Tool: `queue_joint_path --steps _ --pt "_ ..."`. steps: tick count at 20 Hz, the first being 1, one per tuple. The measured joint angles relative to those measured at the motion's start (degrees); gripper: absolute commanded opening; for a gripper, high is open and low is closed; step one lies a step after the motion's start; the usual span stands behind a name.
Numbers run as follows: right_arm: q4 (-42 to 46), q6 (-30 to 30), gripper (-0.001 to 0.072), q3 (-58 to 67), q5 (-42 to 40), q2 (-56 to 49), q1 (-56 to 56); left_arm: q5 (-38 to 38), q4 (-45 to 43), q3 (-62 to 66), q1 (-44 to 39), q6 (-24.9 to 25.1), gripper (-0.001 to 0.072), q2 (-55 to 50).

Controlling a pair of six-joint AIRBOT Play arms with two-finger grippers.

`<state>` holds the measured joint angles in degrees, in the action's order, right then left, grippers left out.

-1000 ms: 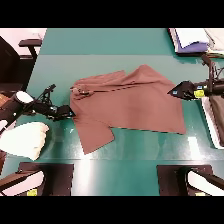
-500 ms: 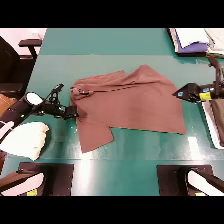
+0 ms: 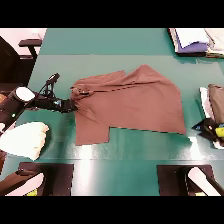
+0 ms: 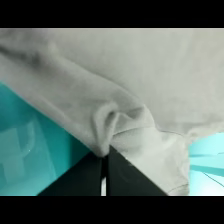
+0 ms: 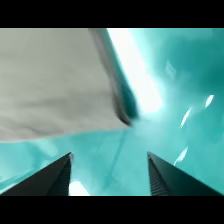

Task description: Fold the shirts.

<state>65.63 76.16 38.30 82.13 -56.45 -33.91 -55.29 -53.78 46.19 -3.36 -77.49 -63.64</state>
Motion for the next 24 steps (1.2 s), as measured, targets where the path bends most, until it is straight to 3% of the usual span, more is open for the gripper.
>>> queue_joint_path --steps 5,9,12,14,19,24 --pt "-6.75 -1.42 0.0445 -7.41 -4.48 -4.72 -3.23 -0.24 -0.15 0.11 0.0 0.0 0.0024 0.39" --pt "-12.28 -2.21 0.0418 -7.43 -7.5 -9.09 0.48 -0.22 -0.17 0.11 0.0 -0.02 0.0024 0.44" --pt "-13.11 -2.62 0.0108 -5.09 -10.82 -12.37 6.69 -0.2 -0.17 0.11 0.0 -0.02 0.0024 0.44" --pt "-12.7 -2.67 0.0019 -2.86 -12.33 -13.77 10.93 -0.42 -0.2 0.17 0.0 -0.04 0.0023 0.63" --pt "-12.92 -2.73 0.0018 7.8 -11.78 -10.19 18.18 -1.42 -0.7 3.23 0.0 -0.42 0.0023 7.48" --pt "-12.98 -2.75 0.0019 28.83 -10.08 -0.63 20.09 -2.54 -1.57 20.7 0.02 -0.63 0.0023 16.83"
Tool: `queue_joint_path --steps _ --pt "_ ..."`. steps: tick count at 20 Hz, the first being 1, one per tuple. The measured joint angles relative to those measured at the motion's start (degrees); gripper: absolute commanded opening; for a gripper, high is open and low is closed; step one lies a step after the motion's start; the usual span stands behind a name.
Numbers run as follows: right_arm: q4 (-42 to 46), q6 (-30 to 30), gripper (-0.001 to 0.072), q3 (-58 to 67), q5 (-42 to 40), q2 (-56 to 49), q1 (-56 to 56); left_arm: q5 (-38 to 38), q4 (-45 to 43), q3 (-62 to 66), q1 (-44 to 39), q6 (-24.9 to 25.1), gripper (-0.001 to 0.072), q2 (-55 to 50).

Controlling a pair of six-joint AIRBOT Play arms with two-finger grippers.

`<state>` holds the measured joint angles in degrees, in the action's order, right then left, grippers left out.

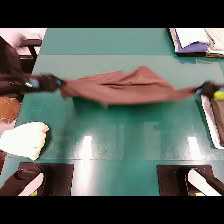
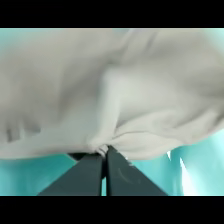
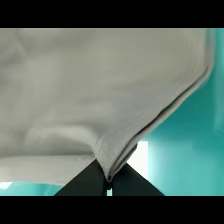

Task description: Fold the shirts.

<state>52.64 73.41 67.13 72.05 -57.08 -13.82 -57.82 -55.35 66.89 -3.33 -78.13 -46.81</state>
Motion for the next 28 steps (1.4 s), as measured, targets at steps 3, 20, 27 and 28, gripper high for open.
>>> queue_joint_path --steps 3,20,27,28 --pt "-0.09 -0.02 0.0019 14.38 0.26 4.22 0.24 -0.5 -0.24 16.24 0.02 -0.02 0.0023 2.32" --pt "15.65 9.31 0.0018 44.68 21.07 -0.85 0.59 -10.97 -17.0 39.39 -0.02 -9.57 0.0024 -2.14" --pt "16.74 9.25 0.0018 28.37 20.85 -19.23 3.28 -8.41 -18.8 16.96 -0.02 -10.14 0.0025 -19.93" --pt "16.81 8.92 0.0018 27.08 19.82 -22.6 4.33 -7.06 -18.84 15.76 0.0 -10.1 0.0024 -22.97"
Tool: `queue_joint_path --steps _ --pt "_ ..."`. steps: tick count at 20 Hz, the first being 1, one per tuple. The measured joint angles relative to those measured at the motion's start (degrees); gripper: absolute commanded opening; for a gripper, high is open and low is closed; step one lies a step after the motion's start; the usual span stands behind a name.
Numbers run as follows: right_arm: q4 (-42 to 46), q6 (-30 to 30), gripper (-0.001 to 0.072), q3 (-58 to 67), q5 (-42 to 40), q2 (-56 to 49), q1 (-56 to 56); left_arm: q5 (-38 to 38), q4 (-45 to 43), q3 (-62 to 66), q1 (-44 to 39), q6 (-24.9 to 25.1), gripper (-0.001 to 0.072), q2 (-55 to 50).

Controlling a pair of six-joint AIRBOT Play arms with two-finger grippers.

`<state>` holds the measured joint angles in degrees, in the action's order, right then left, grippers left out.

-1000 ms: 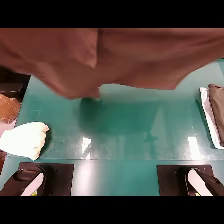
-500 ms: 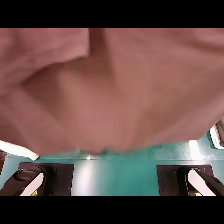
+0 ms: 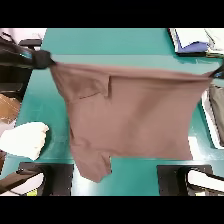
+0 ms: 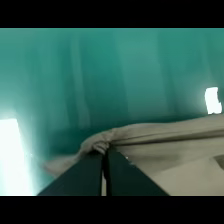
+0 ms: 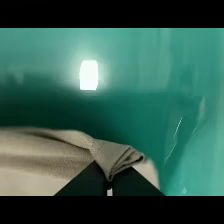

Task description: Fold the shirts.

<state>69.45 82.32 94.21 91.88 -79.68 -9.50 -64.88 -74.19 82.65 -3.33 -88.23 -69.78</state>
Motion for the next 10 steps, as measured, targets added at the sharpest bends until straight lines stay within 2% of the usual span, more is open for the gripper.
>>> queue_joint_path --steps 3,7,10 --pt "0.17 -0.55 0.0018 0.87 -4.0 -9.35 2.8 5.51 0.83 -1.36 0.02 1.57 0.0024 -8.15" --pt "-0.09 -0.83 0.0018 9.2 -7.67 -17.57 4.66 11.61 1.81 1.11 0.11 2.62 0.0025 -14.12" --pt "-0.44 -1.29 0.0018 13.55 -8.09 -19.04 5.01 10.78 2.23 3.98 0.81 2.95 0.0024 -15.34"
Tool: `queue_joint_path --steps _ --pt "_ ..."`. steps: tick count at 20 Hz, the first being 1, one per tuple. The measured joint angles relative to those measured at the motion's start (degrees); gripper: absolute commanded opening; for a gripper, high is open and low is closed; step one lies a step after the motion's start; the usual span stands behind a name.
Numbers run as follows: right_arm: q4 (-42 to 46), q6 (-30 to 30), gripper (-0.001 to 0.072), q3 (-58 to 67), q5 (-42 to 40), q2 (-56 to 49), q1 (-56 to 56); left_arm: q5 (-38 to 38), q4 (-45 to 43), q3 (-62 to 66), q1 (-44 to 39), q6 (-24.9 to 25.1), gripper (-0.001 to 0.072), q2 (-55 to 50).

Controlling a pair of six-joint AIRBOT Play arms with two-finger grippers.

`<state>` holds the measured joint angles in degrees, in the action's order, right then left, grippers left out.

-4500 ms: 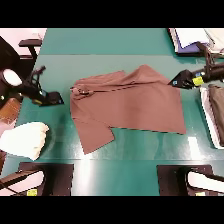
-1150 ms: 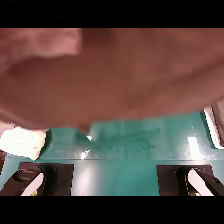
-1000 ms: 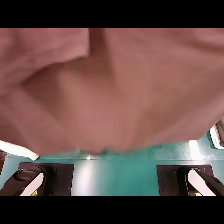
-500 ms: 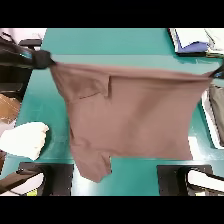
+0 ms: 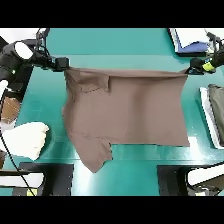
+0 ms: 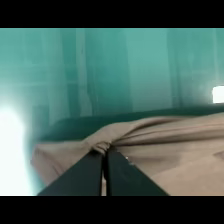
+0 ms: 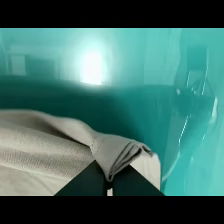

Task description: Fold the shirts.

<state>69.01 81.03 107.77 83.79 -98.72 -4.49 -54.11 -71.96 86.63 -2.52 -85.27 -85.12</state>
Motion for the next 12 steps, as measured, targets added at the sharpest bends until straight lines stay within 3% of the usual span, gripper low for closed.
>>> queue_joint_path --steps 5,10,11,12 --pt "1.73 -0.42 0.0018 -7.76 -0.74 4.83 0.04 -9.73 0.46 -1.44 0.59 2.01 0.0024 -0.28" --pt "4.0 -0.57 0.0035 -21.55 -4.72 9.62 1.62 -10.86 1.92 -10.95 0.7 2.89 0.0027 -0.35" --pt "4.07 -0.55 0.0194 -23.52 -5.38 10.21 1.81 -10.91 2.1 -12.41 0.7 2.95 0.0164 -0.35" --pt "4.39 -0.55 0.0401 -25.16 -6.12 10.73 1.95 -10.93 2.34 -13.6 0.7 3.06 0.0501 -0.35"
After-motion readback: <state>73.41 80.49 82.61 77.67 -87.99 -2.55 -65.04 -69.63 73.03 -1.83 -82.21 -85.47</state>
